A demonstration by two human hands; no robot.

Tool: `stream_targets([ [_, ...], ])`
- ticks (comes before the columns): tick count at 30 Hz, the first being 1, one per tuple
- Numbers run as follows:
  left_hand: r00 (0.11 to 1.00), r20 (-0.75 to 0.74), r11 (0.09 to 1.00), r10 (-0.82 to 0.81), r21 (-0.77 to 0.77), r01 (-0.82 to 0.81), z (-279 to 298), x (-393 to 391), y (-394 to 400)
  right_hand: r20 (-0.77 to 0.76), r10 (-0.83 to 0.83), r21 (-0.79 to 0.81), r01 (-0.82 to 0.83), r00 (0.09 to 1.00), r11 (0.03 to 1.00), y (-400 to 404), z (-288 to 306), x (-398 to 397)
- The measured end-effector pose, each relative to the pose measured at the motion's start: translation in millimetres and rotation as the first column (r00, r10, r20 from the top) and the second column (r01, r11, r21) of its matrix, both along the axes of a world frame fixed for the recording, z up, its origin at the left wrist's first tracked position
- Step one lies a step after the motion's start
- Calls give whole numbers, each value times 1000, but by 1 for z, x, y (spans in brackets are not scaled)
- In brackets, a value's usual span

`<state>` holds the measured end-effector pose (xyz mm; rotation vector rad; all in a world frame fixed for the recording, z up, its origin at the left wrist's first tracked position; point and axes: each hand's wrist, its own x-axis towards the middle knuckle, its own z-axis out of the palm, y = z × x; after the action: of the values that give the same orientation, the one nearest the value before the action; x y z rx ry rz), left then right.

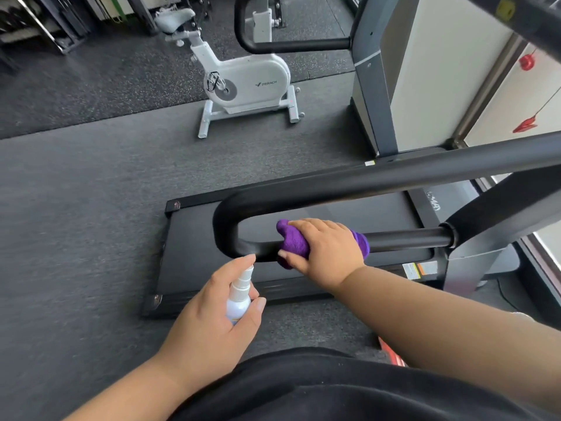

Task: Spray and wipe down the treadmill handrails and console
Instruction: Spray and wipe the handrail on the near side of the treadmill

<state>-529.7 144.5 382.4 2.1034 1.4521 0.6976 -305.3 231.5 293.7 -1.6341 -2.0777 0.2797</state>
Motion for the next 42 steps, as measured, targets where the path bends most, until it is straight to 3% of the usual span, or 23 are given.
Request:
stream_targets([
  [4,1000,16,1000,-22,-4,22,-3,-26,-4,-313,-12,-26,4,950,1000,2,6,-39],
  [7,998,15,999,-53,13,53,-4,-42,-7,-371,19,7,-17,929,1000,3,9,-77],
  [13,995,10,995,-96,26,96,-5,-70,-10,-141,-31,123,49,989,991,6,5,-104],
  [22,963,-49,963,-265,26,267,-9,-36,-7,232,58,101,-83,971,991,-7,-13,-58],
  [35,958,-30,958,-286,24,287,-16,64,-13,307,-53,-50,72,950,996,-35,-22,96],
  [42,977,-46,978,-207,7,207,-21,111,-17,319,-76,-16,86,945,996,-50,-31,175],
])
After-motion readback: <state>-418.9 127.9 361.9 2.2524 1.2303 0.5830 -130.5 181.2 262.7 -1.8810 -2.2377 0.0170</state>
